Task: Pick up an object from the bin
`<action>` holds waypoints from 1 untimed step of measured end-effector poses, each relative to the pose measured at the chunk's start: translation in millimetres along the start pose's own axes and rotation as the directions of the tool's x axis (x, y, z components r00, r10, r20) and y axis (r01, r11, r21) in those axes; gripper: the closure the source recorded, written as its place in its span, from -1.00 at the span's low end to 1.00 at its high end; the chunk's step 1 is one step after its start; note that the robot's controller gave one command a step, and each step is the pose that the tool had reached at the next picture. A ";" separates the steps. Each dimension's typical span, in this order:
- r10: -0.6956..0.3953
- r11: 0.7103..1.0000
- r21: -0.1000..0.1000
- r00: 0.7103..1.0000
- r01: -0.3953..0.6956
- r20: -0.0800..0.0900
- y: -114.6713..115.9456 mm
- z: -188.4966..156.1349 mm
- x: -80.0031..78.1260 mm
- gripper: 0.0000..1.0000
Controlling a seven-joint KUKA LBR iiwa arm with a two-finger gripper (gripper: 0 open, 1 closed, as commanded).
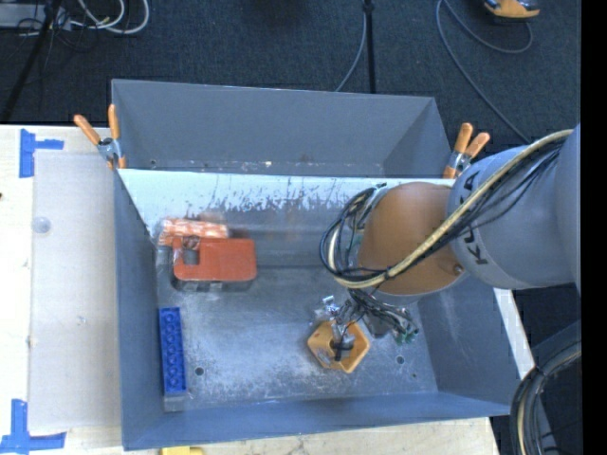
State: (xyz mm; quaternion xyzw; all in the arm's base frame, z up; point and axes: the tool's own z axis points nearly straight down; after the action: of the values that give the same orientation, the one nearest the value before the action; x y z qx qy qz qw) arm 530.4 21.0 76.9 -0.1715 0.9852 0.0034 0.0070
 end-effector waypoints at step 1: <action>0.001 1.000 0.002 1.000 -0.001 0.001 -0.9 0.1 0.0 1.00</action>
Offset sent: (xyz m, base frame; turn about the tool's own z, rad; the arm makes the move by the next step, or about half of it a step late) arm 0.0670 0.0444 -0.0069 -0.2152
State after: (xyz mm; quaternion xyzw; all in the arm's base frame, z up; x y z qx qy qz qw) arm 530.7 20.2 76.7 -0.1712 0.9852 0.0026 0.0076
